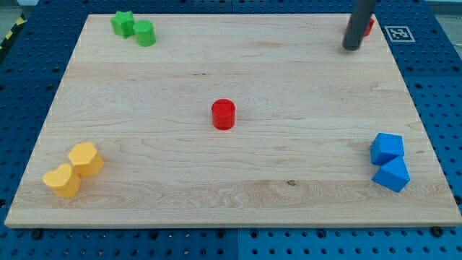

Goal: Move the blue triangle slightly to the right

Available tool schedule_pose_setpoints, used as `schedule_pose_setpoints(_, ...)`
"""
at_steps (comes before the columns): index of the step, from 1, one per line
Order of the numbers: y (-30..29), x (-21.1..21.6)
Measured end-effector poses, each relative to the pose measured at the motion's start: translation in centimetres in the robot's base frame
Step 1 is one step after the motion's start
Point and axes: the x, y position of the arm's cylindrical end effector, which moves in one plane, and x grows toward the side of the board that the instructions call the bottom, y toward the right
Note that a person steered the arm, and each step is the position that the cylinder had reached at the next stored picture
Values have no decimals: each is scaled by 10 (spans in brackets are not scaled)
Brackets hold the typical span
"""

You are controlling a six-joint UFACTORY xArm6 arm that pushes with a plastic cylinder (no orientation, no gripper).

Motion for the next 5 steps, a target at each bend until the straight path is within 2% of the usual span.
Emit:
schedule_pose_setpoints(1, 3, 44)
schedule_pose_setpoints(3, 1, 66)
schedule_pose_setpoints(5, -2, 153)
